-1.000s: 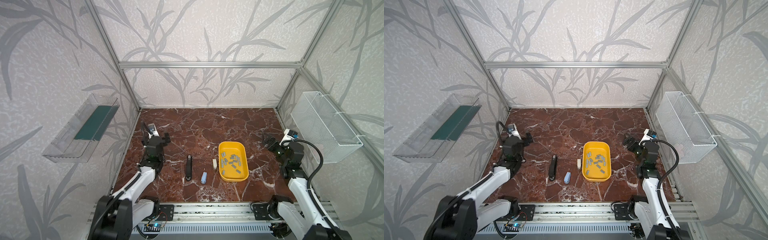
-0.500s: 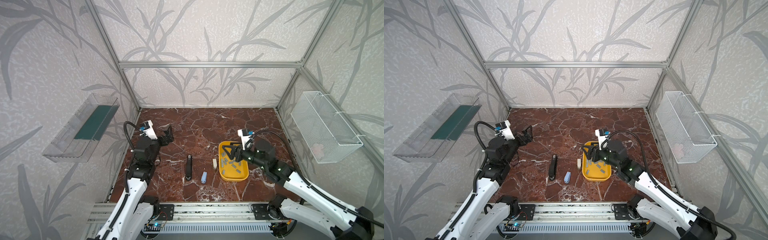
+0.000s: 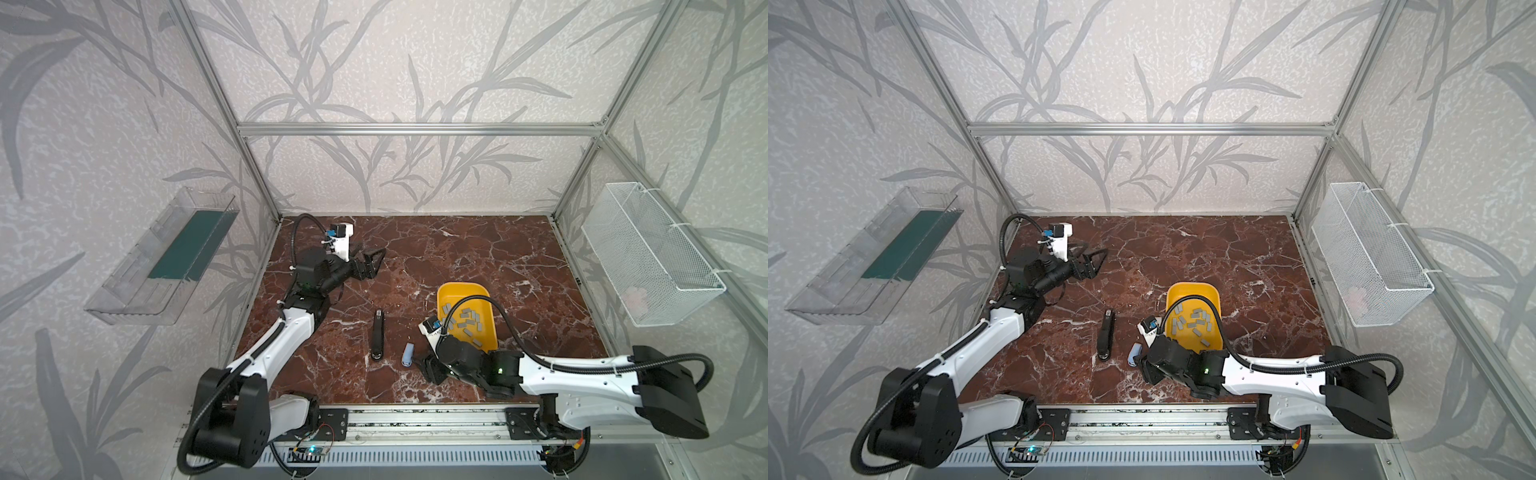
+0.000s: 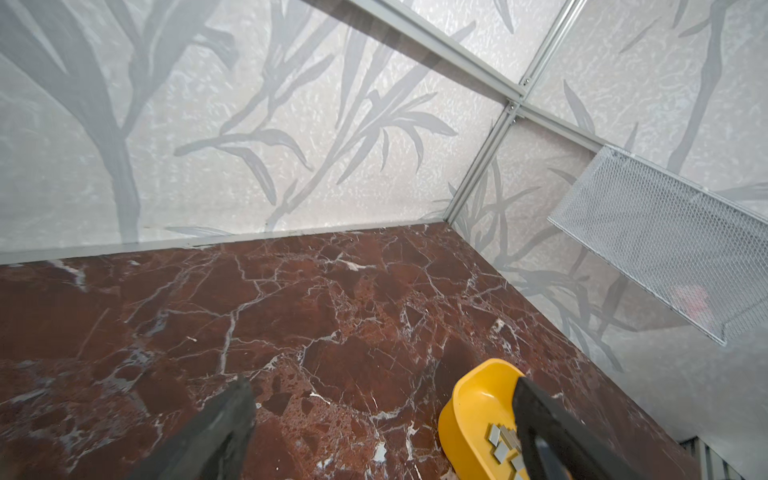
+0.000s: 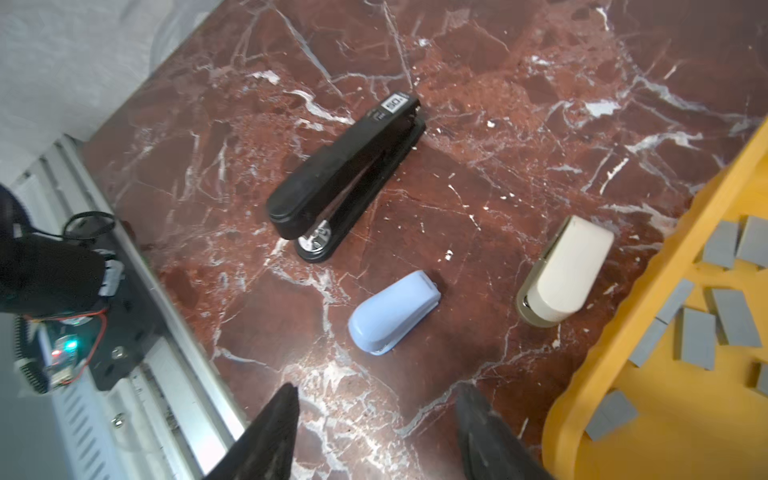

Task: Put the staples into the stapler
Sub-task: 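Reach the left gripper toward the cream stapler while the right moves over the tray, then lower the left gripper and close it on the cream stapler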

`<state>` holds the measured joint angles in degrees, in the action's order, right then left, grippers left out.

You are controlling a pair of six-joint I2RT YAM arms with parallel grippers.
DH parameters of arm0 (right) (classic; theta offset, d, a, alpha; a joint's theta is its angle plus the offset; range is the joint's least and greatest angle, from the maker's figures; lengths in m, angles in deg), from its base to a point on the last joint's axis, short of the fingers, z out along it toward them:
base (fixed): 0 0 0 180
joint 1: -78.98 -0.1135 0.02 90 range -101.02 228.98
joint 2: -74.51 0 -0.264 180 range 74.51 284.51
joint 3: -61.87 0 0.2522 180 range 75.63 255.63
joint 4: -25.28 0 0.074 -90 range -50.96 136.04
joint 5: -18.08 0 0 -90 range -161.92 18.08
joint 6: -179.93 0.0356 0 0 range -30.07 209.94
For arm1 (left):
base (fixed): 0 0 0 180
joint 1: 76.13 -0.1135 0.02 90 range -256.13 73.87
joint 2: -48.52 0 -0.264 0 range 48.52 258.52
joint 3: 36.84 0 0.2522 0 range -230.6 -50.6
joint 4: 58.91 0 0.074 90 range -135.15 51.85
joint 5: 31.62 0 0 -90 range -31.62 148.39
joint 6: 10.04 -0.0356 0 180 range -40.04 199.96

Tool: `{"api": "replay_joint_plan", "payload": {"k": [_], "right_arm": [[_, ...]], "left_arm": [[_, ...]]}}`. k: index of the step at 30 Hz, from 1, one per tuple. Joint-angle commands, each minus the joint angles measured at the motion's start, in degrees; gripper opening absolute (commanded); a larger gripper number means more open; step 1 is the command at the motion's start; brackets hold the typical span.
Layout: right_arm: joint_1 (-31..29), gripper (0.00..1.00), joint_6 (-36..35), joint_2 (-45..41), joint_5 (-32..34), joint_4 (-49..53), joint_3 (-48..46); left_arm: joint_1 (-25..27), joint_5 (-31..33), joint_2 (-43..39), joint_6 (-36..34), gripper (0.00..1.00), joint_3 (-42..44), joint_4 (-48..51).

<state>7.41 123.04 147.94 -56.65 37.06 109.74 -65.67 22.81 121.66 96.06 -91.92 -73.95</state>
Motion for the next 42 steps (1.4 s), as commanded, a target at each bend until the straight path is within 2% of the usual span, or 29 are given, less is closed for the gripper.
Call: {"api": "replay_joint_plan", "payload": {"k": [1, 5, 10, 13, 15, 16, 17, 18, 19, 20, 22, 25, 28, 32, 36, 42], "right_arm": [[-0.01, 0.62, 0.98, 2.73, 6.93, -1.52, -0.66], [0.64, 0.62, 0.65, 3.04, 12.03, -2.04, -1.55], [6.44, 0.62, 1.33, 2.8, 8.94, -3.58, -4.19], [8.39, 0.62, 0.91, 1.46, 11.15, -3.22, -5.5], [9.91, 0.62, 0.92, 0.78, 11.42, -3.27, -6.49], [11.03, 0.62, 0.91, 0.52, 10.92, -3.51, -7.04], [12.16, 0.62, 0.91, 0.24, 10.53, -3.81, -7.61], [12.49, 0.62, 0.91, 0.02, 10.48, -4.04, -8.02], [14.4, 0.62, 0.91, -0.32, 10.71, -4.15, -8.56], [15.03, 0.62, 0.89, -0.86, 11.15, -4.42, -9.15], [15.33, 0.62, -0.09, -2.1, 11.33, -7.03, -10.76], [15.33, 0.67, -2.81, -4.49, 10.34, -14.48, -14.52], [15.48, 0.69, -3.3, -6.42, 11.61, -15.69, -14.55], [15.46, 0.68, -2.27, -8.09, 15.2, -11.38, -11.25], [15.82, 0.68, -0.57, -9.37, 18.45, -8.09, -10.38], [17.74, 0.69, -2.18, -14.14, 14.54, -9.03, -11.23]], "left_arm": [[1.1, -8.28, 3.54, -8.27, 0.96, -1.19, -6.64], [2.27, -14.99, 10.02, -20.33, 0.86, -2.69, -6.13], [3.89, -26.08, 15.95, -35.43, 0.78, -2.1, -7.81], [5.32, -28.53, 18.15, -41.75, 0.77, -2.51, -6.25], [6.29, -31.05, 19.03, -48.17, 0.76, -4.95, 1.95], [7.3, -31.49, 19.21, -54.89, 0.76, -6.49, 9.89], [8.97, -30.04, 19.14, -66.0, 0.76, -8.65, 19.95], [10.92, -26.7, 19.19, -74.31, 0.75, -10.72, 29.69], [13.86, -20.73, 19.6, -81.23, 0.73, -13.08, 37.98], [16.75, -14.21, 20.6, -83.73, 0.72, -15.06, 42.27], [20.53, -4.07, 23.5, -85.96, 0.71, -19.05, 47.86], [22.79, 2.27, 27.98, -90.28, 0.58, -25.61, 58.68], [23.13, 1.51, 29.52, -92.63, 0.54, -27.24, 63.28], [23.18, 0.21, 26.73, -93.77, 0.55, -21.93, 57.08], [23.36, -0.95, 24.98, -94.48, 0.57, -20.09, 55.96], [26.83, 1.05, 24.15, -95.69, 0.6, -18.46, 53.08]]}}
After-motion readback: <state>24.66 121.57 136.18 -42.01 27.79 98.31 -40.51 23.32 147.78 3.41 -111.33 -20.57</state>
